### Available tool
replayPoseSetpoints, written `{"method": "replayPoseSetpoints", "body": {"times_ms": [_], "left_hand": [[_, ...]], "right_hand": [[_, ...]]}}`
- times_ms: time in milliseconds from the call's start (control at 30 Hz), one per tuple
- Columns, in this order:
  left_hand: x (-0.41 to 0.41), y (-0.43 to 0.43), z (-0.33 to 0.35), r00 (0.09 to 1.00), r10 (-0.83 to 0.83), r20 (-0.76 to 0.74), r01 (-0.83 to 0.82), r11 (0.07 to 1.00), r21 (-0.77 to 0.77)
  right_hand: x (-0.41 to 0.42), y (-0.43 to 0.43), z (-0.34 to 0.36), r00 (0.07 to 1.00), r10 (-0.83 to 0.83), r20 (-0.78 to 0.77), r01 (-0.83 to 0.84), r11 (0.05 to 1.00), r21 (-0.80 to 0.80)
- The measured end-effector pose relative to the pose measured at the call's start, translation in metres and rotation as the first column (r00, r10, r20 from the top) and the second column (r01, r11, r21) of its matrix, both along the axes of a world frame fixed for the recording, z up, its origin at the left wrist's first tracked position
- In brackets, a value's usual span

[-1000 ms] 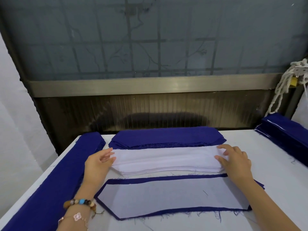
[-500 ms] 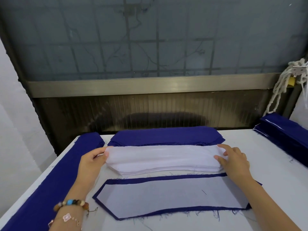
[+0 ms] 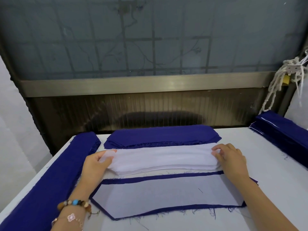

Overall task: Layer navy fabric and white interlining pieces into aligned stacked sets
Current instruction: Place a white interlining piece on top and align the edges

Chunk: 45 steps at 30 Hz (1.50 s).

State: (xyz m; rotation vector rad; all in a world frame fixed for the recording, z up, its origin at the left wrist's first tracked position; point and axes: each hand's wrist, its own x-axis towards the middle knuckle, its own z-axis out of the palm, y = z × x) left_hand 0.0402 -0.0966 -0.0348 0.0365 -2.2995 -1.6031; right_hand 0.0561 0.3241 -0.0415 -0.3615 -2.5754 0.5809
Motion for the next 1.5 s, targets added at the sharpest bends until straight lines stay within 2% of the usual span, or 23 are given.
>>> {"method": "replayPoseSetpoints", "body": {"times_ms": [67,167,267,333,433,500,600,700,933,1067,1200,1233,1400,1500], "left_hand": [[0.003,0.0,0.003,1.0,0.02,-0.002,-0.02,0.999,0.05],[0.01,0.0,0.011,0.996,0.043,-0.08,-0.042,0.999,0.013],[0.014,-0.004,0.017,0.98,-0.022,-0.196,0.034,0.998,0.054],[0.015,-0.008,0.02,0.973,-0.073,-0.22,0.094,0.992,0.083],[0.014,-0.011,0.019,0.981,-0.101,-0.165,0.121,0.986,0.115],[0.013,-0.012,0.016,0.991,-0.063,-0.121,0.08,0.987,0.138],[0.009,-0.017,0.013,0.998,-0.018,-0.052,0.027,0.984,0.177],[0.008,-0.017,0.013,0.998,-0.063,0.026,0.054,0.965,0.258],[0.01,-0.019,0.017,0.987,-0.044,0.153,-0.007,0.949,0.314],[0.012,-0.021,0.026,0.941,-0.185,0.283,0.109,0.959,0.263],[0.019,-0.023,0.037,0.862,-0.328,0.387,0.251,0.938,0.237],[0.021,-0.023,0.039,0.836,-0.351,0.422,0.282,0.934,0.22],[0.029,-0.024,0.043,0.649,-0.375,0.662,0.448,0.892,0.066],[0.032,-0.026,0.042,0.636,-0.324,0.7,0.476,0.879,-0.025]], "right_hand": [[0.001,-0.001,0.0,1.0,-0.013,-0.009,0.013,0.999,-0.039],[0.0,-0.002,0.002,0.998,-0.057,0.016,0.058,0.994,-0.089],[0.0,-0.001,0.006,0.993,-0.078,0.086,0.086,0.992,-0.092],[0.0,0.002,0.008,0.99,-0.035,0.139,0.054,0.989,-0.135],[-0.001,0.005,0.008,0.991,0.047,0.129,-0.023,0.983,-0.181],[0.0,0.008,0.01,0.993,0.077,0.092,-0.056,0.975,-0.214],[0.006,0.013,0.018,0.983,0.182,-0.03,-0.178,0.888,-0.424],[0.012,0.011,0.026,0.967,0.232,-0.103,-0.252,0.821,-0.512],[0.013,0.018,0.032,0.982,0.15,-0.114,-0.189,0.808,-0.558],[0.017,0.031,0.039,0.989,0.15,0.002,-0.128,0.854,-0.504],[0.024,0.053,0.028,0.927,0.1,0.363,-0.013,0.972,-0.234],[0.025,0.057,0.025,0.908,0.074,0.413,0.006,0.982,-0.19],[0.028,0.058,0.024,0.877,0.021,0.48,0.061,0.986,-0.155],[0.029,0.055,0.027,0.88,0.007,0.475,0.086,0.981,-0.174]]}}
